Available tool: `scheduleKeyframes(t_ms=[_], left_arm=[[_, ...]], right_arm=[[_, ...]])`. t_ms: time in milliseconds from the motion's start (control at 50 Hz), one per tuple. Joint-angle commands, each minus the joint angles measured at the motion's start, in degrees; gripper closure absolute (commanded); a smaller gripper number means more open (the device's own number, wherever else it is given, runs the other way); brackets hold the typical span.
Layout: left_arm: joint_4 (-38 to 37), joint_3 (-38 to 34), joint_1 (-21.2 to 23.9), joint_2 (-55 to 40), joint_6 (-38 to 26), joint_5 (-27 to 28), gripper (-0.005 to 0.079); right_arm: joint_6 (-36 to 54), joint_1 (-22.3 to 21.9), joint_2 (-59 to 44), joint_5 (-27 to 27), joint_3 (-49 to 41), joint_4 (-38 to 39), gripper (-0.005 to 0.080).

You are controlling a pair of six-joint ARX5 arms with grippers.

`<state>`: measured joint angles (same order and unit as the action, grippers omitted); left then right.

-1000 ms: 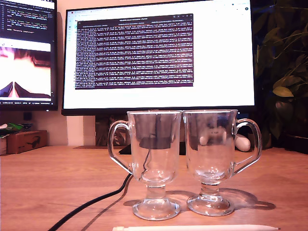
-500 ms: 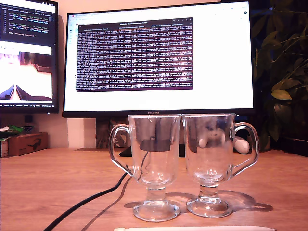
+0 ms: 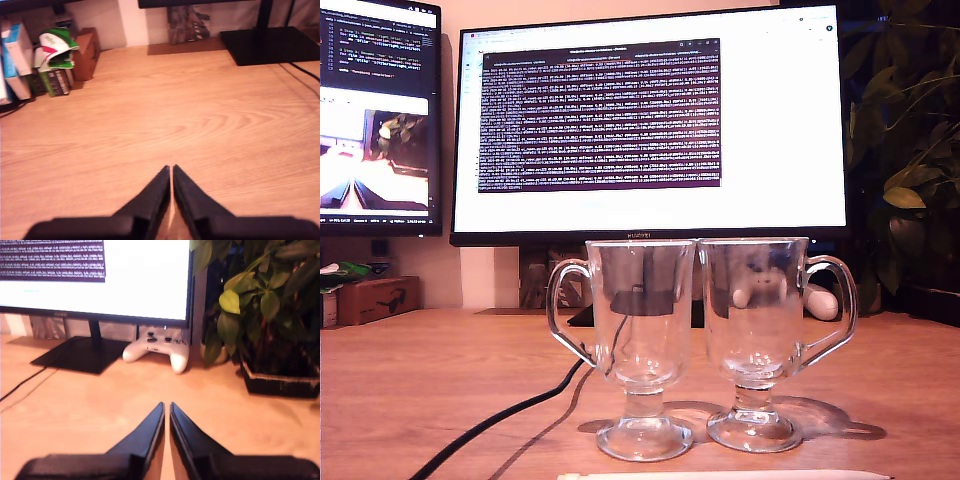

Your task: Pick the small glass cups in front of you with each of your hands, and place them behind the white pen

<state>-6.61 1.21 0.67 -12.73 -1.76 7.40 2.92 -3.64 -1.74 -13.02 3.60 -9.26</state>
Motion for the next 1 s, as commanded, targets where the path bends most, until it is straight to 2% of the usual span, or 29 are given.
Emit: scheduleKeyframes(t_ms=[0, 180, 300, 580, 980], left_arm=[[-0.9, -1.7, 0.2, 1.1, 0.7, -0.5, 0.0761], [-4.4, -1.7, 0.2, 3.9, 2.0, -1.3, 0.0761], [-7.7, -1.7, 0.2, 5.5, 5.6, -2.5, 0.0761], [-7.7, -1.6, 0.2, 5.7, 7.4, -2.3, 0.0761], [-7.7, -1.6, 0.2, 5.7, 7.9, -1.9, 0.0761]], right_arm=[[0.0, 0.3, 2.0, -0.2, -0.7, -1.8, 0.076], [-0.1, 0.3, 1.7, 1.4, -0.7, -6.4, 0.076], [-1.9, 0.3, 1.7, 3.6, -0.7, -7.8, 0.076], [-7.6, 0.3, 1.7, 4.3, -0.7, -7.9, 0.076], [-7.6, 0.3, 1.7, 4.4, -0.7, -7.8, 0.076]])
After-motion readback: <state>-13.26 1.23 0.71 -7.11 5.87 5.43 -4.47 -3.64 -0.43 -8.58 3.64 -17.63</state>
